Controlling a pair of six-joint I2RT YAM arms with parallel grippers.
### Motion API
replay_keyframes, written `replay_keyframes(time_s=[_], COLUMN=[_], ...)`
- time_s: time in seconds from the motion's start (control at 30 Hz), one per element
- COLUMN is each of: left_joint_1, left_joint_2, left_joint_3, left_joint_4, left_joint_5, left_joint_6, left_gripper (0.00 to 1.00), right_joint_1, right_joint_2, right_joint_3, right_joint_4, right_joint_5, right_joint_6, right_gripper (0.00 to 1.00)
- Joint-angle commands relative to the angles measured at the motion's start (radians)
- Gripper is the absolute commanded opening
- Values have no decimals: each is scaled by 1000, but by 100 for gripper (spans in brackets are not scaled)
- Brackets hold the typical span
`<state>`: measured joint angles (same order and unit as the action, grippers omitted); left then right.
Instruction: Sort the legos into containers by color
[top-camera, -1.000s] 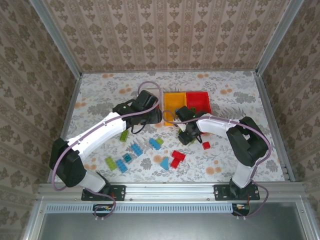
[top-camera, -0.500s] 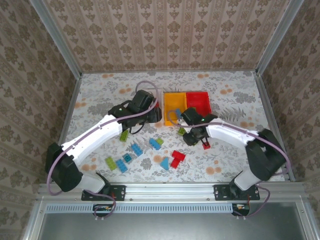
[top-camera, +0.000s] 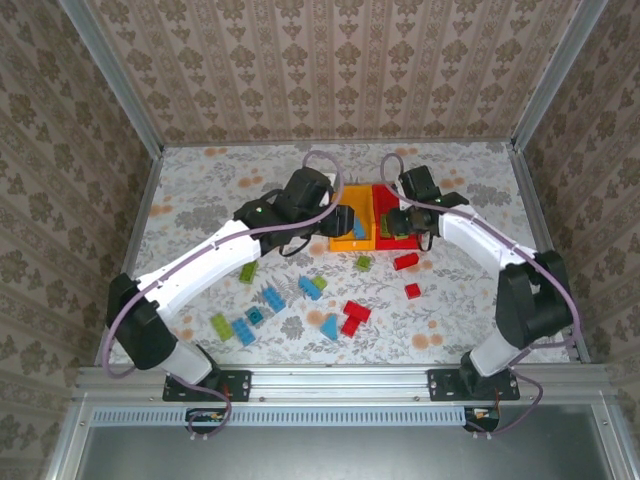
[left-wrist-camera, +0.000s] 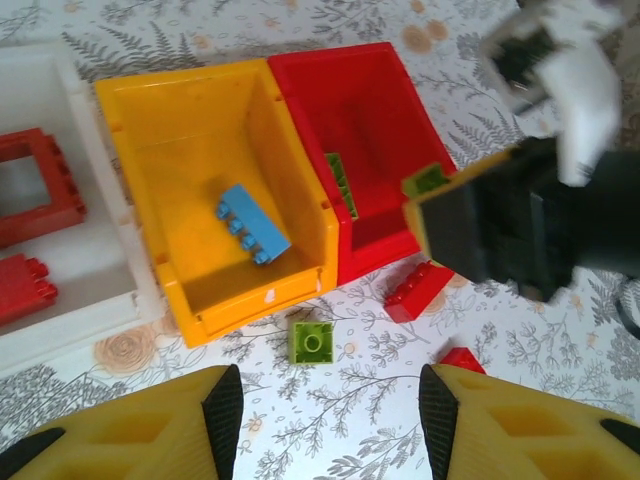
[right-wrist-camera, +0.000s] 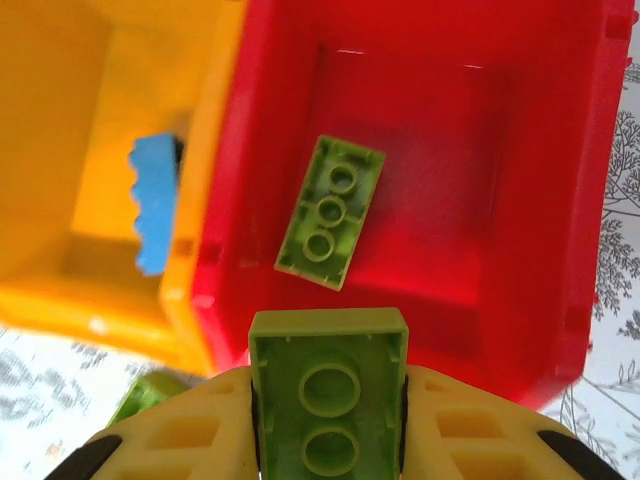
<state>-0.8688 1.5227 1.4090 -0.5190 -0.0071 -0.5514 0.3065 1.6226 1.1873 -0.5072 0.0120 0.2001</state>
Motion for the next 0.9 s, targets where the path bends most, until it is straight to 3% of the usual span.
replay_keyframes(time_s=[0.0,0.17,0.37,0.47,0.67,0.87], left_joint_1=[-18,-29,-16,4,79,100], left_joint_2=[20,16,-25,-60,-99,-41], left_joint_3=[51,37,-11,-56,-159,-246], left_joint_4=[8,2,-64,-94,-186,-179], left_joint_5=[17,5,-51,-72,-74,121], left_joint_6=[50,41,22,-11,-138,-191], left_gripper=[52,52,53,54,55,56], right_joint_1=[-24,-35,-27,-19,34,146], right_joint_2=[79,176,165,126,-25,-322], right_joint_3=[65,104,110,116,81,-193], right_joint_4=[14,2,14,8,21,232], right_joint_5=[14,16,6,4,16,-80], right_joint_6=[84,115,105,95,88,69], right_gripper=[26,32,57,61,62,65])
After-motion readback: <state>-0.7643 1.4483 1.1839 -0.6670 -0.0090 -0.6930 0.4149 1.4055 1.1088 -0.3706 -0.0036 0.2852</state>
